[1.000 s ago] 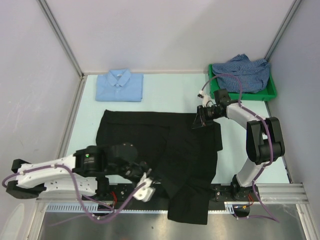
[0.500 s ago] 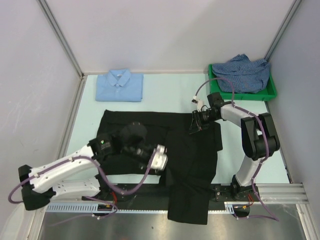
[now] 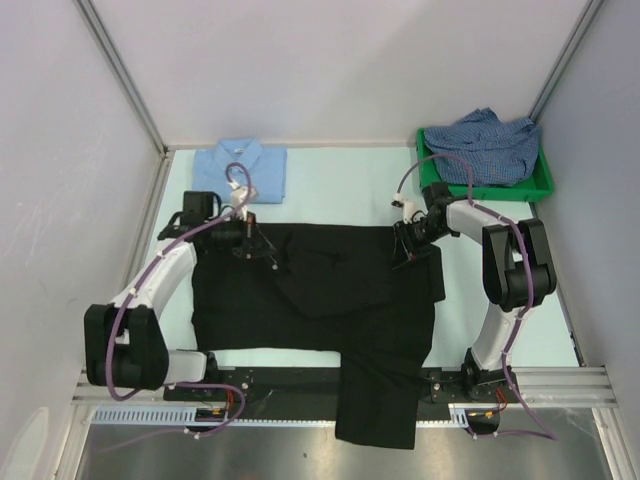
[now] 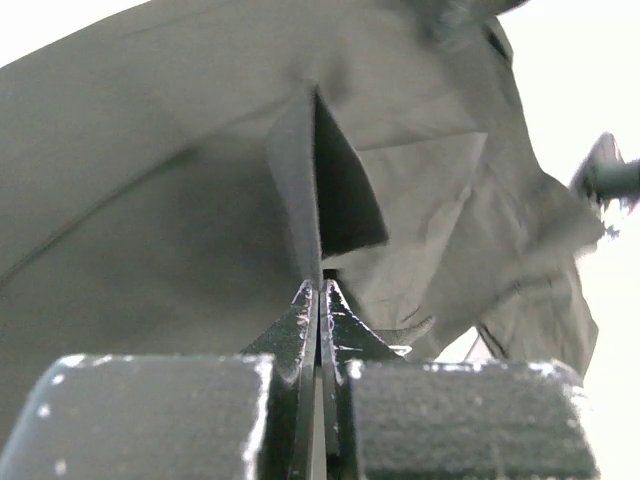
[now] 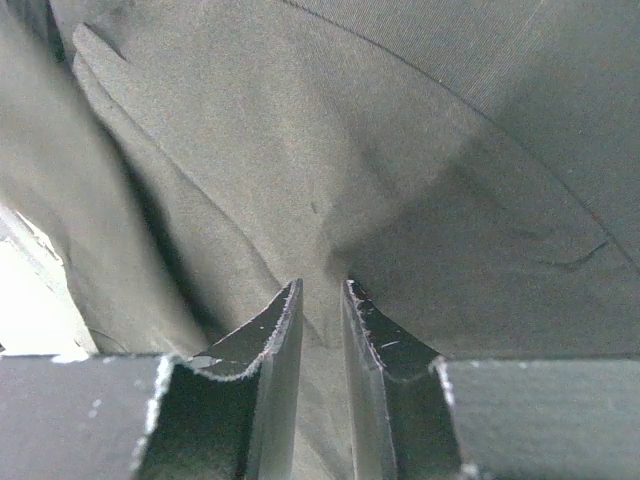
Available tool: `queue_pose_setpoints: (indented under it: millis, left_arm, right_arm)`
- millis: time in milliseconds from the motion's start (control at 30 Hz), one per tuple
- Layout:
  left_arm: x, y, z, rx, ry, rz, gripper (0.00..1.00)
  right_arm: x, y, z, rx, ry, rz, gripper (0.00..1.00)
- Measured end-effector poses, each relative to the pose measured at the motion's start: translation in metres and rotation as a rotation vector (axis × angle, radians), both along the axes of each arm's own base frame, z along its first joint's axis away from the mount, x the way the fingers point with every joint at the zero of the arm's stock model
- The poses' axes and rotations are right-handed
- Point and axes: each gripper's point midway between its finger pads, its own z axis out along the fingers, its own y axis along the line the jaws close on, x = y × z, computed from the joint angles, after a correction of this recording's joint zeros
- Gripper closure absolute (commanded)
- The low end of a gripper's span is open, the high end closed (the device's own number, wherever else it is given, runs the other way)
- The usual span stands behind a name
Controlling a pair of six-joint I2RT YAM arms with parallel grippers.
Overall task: Fold and stack the long sleeve shirts
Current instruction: Fold the shirt
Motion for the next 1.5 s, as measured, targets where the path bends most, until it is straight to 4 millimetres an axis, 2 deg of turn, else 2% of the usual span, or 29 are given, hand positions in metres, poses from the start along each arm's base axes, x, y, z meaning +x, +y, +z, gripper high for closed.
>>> queue_pose_setpoints:
  millis: [100, 233, 400, 500, 533, 633, 733, 800, 833, 867, 900, 1033, 1133, 1200, 1267, 1367, 1500]
  left_arm:
    - [0.018, 0.033, -0.017, -0.016, 0.052, 0.137, 1.00]
    - [0.026, 0.069, -0.033, -0.025, 0.074, 0.267, 1.00]
    - [0.028, 0.091, -0.050, -0.030, 0.066, 0.337, 1.00]
    - [0.027, 0.098, -0.060, -0.010, 0.070, 0.364, 0.83]
    - [0.028, 0.102, -0.063, 0.000, 0.074, 0.380, 0.69]
    - [0.029, 0.114, -0.075, 0.037, 0.105, 0.422, 0.56]
    - [0.022, 0.125, -0.086, 0.087, 0.184, 0.449, 0.48]
    - [0.020, 0.133, -0.086, 0.128, 0.205, 0.450, 0.44]
    - [0.021, 0.137, -0.083, 0.154, 0.202, 0.449, 0.30]
    - [0.024, 0.142, -0.078, 0.179, 0.184, 0.441, 0.23]
    - [0.029, 0.147, -0.070, 0.206, 0.157, 0.425, 0.20]
    - [0.070, 0.168, -0.036, 0.309, 0.027, 0.345, 0.20]
    - [0.108, 0.189, -0.030, 0.395, -0.029, 0.297, 0.20]
    - [0.127, 0.202, -0.041, 0.449, -0.030, 0.274, 0.21]
    - [0.135, 0.211, -0.056, 0.486, 0.003, 0.256, 0.22]
    - [0.144, 0.220, -0.077, 0.518, 0.052, 0.241, 0.25]
    - [0.159, 0.227, -0.090, 0.546, 0.079, 0.234, 0.28]
  right_arm:
    - [0.002, -0.002, -0.001, -0.015, 0.003, 0.007, 0.73]
    - [0.003, -0.004, -0.006, -0.032, 0.022, 0.005, 0.72]
    - [0.002, -0.008, -0.004, -0.039, 0.025, 0.012, 0.72]
    - [0.000, -0.009, -0.004, -0.042, 0.030, 0.020, 0.72]
    - [0.000, -0.010, -0.004, -0.041, 0.031, 0.024, 0.72]
    - [-0.001, -0.013, 0.000, -0.034, 0.034, 0.033, 0.68]
    - [0.003, -0.016, 0.011, -0.014, 0.024, 0.046, 0.61]
    - [0.010, -0.020, 0.021, -0.006, -0.008, 0.054, 0.55]
    - [0.014, -0.023, 0.028, -0.005, -0.030, 0.056, 0.52]
    - [0.019, -0.026, 0.035, -0.008, -0.056, 0.056, 0.47]
    - [0.025, -0.030, 0.041, -0.016, -0.087, 0.054, 0.46]
    - [0.062, -0.046, 0.062, -0.085, -0.219, 0.044, 0.41]
    - [0.099, -0.055, 0.069, -0.137, -0.295, 0.036, 0.37]
    - [0.119, -0.058, 0.064, -0.167, -0.315, 0.036, 0.35]
    - [0.139, -0.064, 0.049, -0.211, -0.324, 0.043, 0.34]
    - [0.147, -0.068, 0.028, -0.257, -0.311, 0.069, 0.34]
    - [0.146, -0.074, 0.004, -0.310, -0.284, 0.125, 0.35]
